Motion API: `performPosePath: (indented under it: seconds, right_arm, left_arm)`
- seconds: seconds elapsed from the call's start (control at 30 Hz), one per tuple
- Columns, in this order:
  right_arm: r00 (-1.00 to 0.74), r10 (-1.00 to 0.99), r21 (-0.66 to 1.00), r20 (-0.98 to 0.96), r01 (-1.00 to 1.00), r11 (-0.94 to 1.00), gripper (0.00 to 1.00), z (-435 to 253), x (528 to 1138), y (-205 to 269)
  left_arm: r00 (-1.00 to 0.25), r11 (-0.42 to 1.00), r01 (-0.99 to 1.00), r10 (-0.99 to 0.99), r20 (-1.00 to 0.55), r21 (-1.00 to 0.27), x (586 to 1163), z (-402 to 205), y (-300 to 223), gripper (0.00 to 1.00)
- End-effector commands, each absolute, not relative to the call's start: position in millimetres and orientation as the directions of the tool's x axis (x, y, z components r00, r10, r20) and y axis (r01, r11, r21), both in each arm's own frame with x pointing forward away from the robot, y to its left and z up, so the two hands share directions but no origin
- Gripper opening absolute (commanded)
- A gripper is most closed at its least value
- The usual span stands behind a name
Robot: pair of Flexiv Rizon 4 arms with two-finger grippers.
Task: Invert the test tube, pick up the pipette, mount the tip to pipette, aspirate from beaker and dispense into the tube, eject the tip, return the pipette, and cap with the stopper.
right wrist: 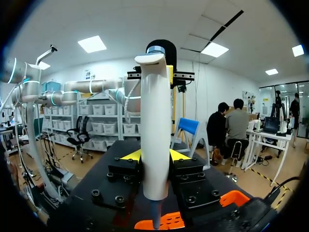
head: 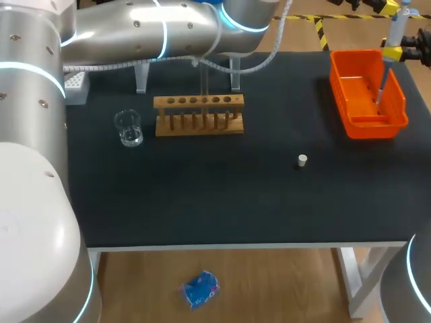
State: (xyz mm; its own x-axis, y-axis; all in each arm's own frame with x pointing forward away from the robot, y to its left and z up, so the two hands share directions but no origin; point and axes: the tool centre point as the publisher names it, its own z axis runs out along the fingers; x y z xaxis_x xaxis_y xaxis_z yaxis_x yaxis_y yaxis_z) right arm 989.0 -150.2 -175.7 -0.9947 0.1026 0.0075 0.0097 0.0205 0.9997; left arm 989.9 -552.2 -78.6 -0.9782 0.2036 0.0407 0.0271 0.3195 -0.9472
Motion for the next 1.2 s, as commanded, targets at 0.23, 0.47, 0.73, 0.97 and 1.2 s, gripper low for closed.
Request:
performPosePath:
  seconds: [0.23,0.47,0.73,0.97,1.2]
  right_arm:
    - [-0.995,0.102,1.000,0.007,0.009,0.023,0.00,-172.1,988.9,-149.6]
    - [-0.995,0.102,1.000,0.007,0.009,0.023,0.00,-172.1,988.9,-149.6]
    - [-0.995,0.102,1.000,0.007,0.009,0.023,0.00,-172.1,988.9,-149.6]
    - [-0.995,0.102,1.000,0.007,0.009,0.023,0.00,-172.1,988.9,-149.6]
    - [-0.995,0.102,1.000,0.007,0.009,0.023,0.00,-172.1,988.9,-149.6]
  left_arm:
    - [-0.977,0.302,0.018,0.206,0.047,-0.953,986.4,-88.4,-557.9,0.00]
    - [-0.976,0.285,0.014,0.212,0.049,-0.959,986.0,-93.8,-563.8,0.00]
    - [-0.974,0.287,0.009,0.220,0.057,-0.958,986.3,-96.6,-566.4,0.00]
    - [-0.975,0.286,0.011,0.214,0.053,-0.958,986.3,-95.4,-563.5,0.00]
    - [-0.983,0.289,0.025,0.179,0.028,-0.957,985.0,-82.8,-549.3,0.00]
